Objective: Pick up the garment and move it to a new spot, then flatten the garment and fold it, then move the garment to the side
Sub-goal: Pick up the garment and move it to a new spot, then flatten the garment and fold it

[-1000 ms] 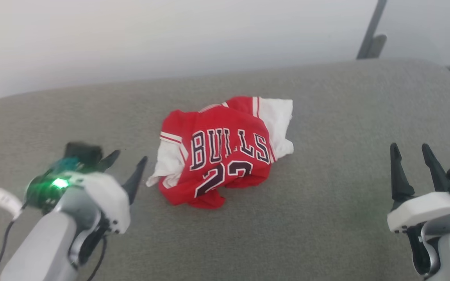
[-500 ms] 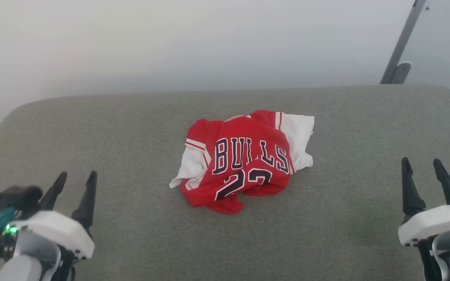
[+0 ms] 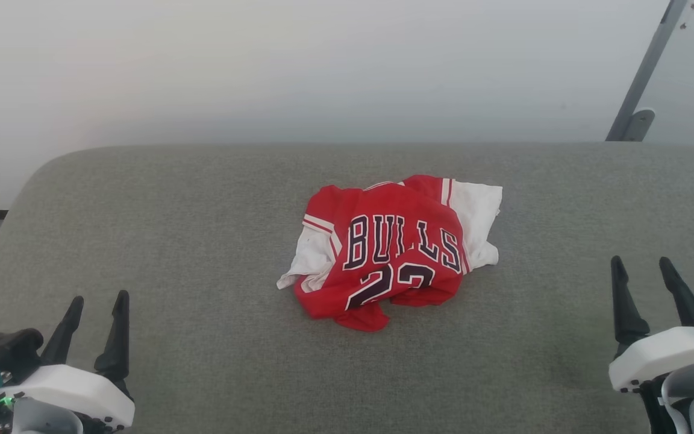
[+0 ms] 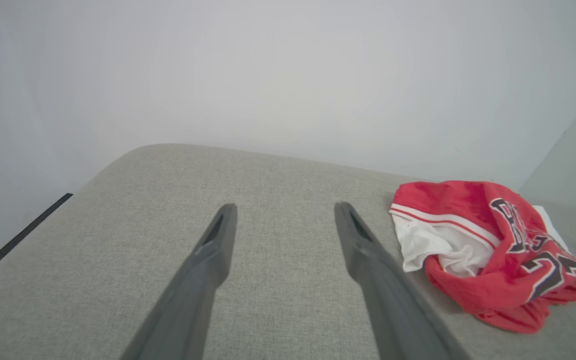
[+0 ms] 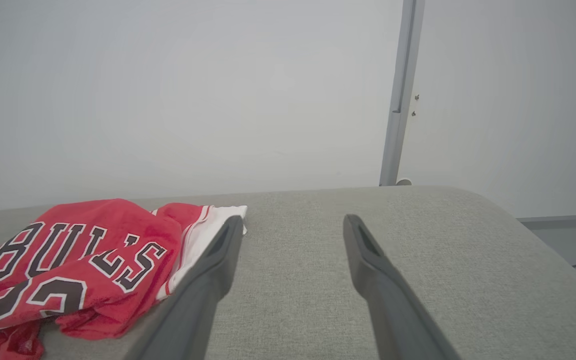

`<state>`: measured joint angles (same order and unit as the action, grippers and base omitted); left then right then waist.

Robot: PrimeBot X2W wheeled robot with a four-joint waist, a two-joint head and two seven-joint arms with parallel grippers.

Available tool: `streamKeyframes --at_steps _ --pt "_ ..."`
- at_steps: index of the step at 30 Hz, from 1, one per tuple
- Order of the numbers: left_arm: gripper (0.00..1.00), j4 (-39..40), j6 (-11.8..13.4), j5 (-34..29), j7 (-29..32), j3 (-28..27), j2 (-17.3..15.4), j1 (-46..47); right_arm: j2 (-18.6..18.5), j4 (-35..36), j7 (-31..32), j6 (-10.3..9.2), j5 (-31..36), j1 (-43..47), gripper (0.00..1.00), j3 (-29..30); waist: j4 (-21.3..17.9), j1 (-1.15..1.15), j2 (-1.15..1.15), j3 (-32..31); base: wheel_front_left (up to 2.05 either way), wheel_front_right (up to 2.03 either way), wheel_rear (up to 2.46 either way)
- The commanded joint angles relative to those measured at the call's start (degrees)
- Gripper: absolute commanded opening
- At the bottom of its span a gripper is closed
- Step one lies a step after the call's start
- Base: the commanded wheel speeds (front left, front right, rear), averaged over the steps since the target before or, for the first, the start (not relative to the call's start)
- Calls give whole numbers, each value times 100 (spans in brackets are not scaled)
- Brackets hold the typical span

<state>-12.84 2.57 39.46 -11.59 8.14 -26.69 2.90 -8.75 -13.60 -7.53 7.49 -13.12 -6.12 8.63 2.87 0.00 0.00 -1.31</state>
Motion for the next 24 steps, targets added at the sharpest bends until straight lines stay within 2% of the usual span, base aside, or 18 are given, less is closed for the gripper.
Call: streamKeyframes --at_steps 1,14,19,24 --pt "100 -17 -34 36 -49 -24 0 -40 -14 16 39 0 -41 61 100 -38 20 0 0 -7 0 0 0" --pt "100 -57 -72 90 -92 0 12 -14 -20 94 109 0 -40 109 100 -170 97 0 0 -5 0 0 0" --pt "100 40 -100 133 93 62 -17 138 -38 115 138 0 -41 92 100 -178 93 0 0 28 0 0 0" --pt "100 189 -157 171 527 206 -91 493 -46 149 146 0 -28 -23 100 -221 18 0 0 127 0 0 0"
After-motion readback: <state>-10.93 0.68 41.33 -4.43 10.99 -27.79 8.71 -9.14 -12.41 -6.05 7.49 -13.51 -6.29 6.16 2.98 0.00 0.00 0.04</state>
